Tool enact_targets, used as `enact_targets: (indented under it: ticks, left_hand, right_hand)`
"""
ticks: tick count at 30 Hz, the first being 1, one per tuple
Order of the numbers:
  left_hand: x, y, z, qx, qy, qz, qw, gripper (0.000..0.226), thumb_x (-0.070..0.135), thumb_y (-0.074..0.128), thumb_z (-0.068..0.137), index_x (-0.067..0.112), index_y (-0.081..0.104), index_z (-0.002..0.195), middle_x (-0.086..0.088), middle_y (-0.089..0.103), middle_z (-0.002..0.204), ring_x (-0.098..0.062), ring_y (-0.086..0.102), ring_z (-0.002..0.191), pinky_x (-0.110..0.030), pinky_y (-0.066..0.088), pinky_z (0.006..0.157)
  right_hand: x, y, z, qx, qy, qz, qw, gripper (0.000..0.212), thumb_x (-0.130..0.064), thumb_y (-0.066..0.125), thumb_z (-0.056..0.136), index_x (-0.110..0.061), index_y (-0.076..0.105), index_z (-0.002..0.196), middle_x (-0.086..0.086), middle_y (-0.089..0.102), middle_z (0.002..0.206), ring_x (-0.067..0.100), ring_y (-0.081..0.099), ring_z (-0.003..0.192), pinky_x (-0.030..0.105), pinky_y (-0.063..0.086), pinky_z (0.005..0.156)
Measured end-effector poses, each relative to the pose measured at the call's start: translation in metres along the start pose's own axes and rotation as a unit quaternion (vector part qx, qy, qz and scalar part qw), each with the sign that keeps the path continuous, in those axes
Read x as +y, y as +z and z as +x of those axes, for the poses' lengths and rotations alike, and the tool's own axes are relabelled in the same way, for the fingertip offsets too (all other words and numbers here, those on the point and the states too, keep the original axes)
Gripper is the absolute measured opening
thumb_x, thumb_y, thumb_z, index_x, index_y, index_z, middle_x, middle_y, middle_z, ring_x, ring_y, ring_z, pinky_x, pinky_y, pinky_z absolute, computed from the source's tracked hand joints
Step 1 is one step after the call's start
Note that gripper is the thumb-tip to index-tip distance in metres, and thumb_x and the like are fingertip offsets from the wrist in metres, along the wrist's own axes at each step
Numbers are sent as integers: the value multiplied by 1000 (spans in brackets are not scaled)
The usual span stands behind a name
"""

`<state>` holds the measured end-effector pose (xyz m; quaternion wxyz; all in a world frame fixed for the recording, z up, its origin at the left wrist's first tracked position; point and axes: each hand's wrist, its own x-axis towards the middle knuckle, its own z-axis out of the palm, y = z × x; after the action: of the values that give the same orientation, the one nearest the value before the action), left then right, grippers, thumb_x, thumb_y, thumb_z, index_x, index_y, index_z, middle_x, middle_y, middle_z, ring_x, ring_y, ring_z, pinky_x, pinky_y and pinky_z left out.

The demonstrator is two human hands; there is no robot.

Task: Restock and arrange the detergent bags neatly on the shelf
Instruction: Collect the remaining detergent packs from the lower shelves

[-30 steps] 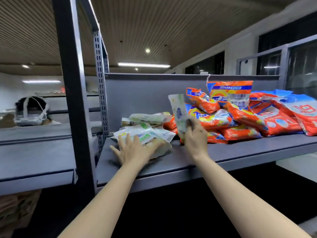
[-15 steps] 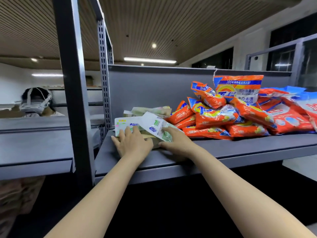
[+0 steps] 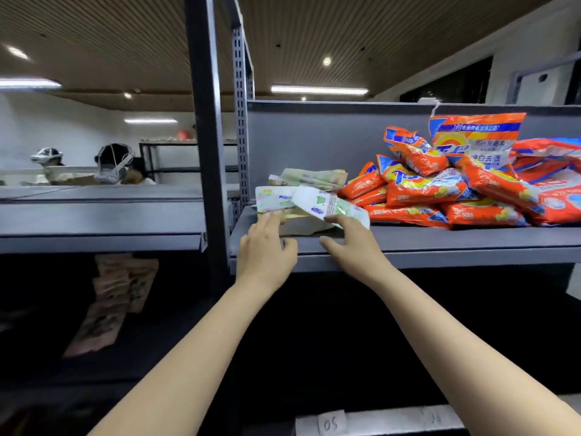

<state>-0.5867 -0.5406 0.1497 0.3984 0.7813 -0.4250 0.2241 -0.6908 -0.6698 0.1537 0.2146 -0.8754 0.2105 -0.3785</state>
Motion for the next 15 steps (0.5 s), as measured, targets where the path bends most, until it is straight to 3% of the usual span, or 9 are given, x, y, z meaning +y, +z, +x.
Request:
enact_targets:
  ticks: [8, 12, 15]
  left_hand:
    - [-43, -51, -80, 71, 33, 26, 997, 33, 19, 46, 75, 13, 64, 102, 3, 64, 95, -19, 57, 91, -28, 35, 84]
    - [-88, -70, -110, 67, -11, 55, 996, 32, 19, 44, 76, 15, 64, 101, 5, 63, 92, -17, 57, 89, -26, 34, 84]
    - [-125, -84, -127, 60, -48, 74, 994, 34, 21, 42, 77, 15, 64, 102, 5, 64, 94, -17, 58, 90, -28, 35, 87]
  right_hand:
    - [-43, 32, -70, 1, -62, 28, 998, 39, -23, 61, 90, -19, 54, 128, -2, 55, 131, 14, 45, 125, 18, 28, 97]
    - [-64, 65, -97, -14, -109, 21, 994, 38, -23, 61, 89, -20, 54, 127, -5, 55, 127, 14, 47, 122, 26, 35, 102]
    - [-78, 96, -110, -42, -136, 17, 990, 37, -24, 60, 90, -22, 54, 127, -7, 54, 126, 11, 47, 119, 23, 34, 99]
